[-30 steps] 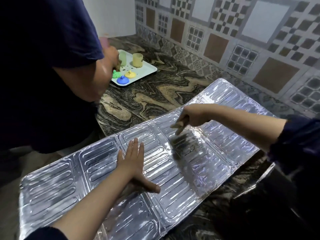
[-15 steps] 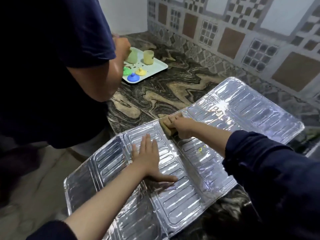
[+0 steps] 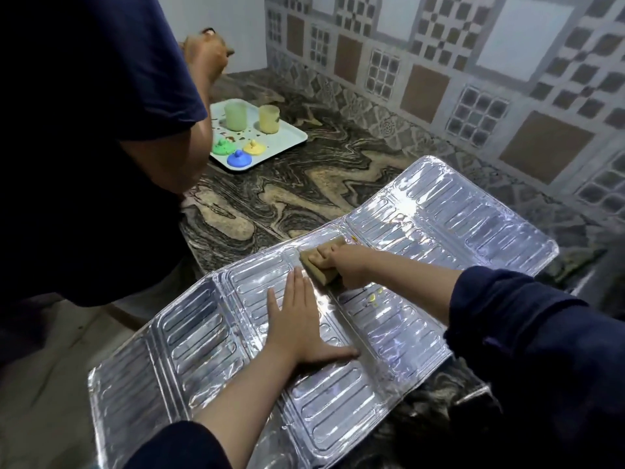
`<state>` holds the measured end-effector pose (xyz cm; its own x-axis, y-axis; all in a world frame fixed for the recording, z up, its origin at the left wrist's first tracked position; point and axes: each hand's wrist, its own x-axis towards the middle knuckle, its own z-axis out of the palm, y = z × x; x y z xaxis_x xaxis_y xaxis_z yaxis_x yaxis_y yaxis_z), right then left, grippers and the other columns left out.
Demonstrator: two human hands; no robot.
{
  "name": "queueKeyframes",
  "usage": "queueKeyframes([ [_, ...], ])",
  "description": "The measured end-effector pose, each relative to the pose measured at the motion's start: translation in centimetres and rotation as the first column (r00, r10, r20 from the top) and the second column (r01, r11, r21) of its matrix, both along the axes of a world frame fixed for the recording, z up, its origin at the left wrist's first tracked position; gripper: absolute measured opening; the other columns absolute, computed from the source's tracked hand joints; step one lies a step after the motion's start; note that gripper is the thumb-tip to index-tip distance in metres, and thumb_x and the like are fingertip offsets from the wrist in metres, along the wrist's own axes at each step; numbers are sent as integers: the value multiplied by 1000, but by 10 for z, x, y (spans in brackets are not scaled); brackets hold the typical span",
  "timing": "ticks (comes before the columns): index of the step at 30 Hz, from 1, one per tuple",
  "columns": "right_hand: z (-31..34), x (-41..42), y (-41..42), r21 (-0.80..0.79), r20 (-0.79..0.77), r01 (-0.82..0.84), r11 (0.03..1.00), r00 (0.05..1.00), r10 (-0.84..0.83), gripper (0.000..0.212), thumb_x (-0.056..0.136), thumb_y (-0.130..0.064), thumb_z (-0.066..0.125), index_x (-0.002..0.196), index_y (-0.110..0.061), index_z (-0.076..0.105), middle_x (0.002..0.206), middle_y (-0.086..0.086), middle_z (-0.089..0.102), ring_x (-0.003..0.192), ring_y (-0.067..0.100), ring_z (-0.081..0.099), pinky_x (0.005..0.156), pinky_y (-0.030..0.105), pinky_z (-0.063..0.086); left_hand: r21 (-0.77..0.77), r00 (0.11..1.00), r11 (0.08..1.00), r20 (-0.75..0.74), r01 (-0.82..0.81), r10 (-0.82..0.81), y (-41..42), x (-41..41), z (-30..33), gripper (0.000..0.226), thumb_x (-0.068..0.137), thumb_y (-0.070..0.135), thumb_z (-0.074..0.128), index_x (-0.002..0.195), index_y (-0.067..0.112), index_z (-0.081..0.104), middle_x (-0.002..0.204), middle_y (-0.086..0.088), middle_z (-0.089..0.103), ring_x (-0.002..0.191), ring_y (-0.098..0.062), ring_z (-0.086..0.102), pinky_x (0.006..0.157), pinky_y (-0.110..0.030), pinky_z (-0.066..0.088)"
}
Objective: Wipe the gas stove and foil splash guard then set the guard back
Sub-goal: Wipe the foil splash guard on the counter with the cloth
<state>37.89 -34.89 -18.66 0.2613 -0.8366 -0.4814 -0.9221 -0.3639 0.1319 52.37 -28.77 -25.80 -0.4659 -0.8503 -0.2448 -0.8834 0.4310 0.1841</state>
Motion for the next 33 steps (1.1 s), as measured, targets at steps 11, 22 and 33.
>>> queueKeyframes([
  [11,22,-37,78,260,10,-28,965,1000,26,66,86,-8,56,145,-30,35,134,7,51,116,27,50,79,22,33,-11,1000,1000,-18,0,-1,0,1,-3,162,32,105,23,148,-2,-12,153,-17,-30,143,-29,-28,110,-63,-8],
  [22,15,-66,105,656,-11,-59,753,996,88,34,89,0,48,108,-24,62,99,-1,53,101,14,47,74,21,43,17,1000,1000,-23,3,-3,1,2,-1,162,33,106,24,147,-1,-17,148,-14,-36,141,-29,-30,111,-62,-9],
  [33,98,-38,49,522,-95,259,813,965,-246,36,81,7,45,101,-16,65,67,-3,60,60,14,53,45,19,41,18,1000,1000,-18,21,-20,1,2,-1,162,34,107,22,147,-2,-18,150,-17,-35,141,-31,-31,110,-64,-9],
])
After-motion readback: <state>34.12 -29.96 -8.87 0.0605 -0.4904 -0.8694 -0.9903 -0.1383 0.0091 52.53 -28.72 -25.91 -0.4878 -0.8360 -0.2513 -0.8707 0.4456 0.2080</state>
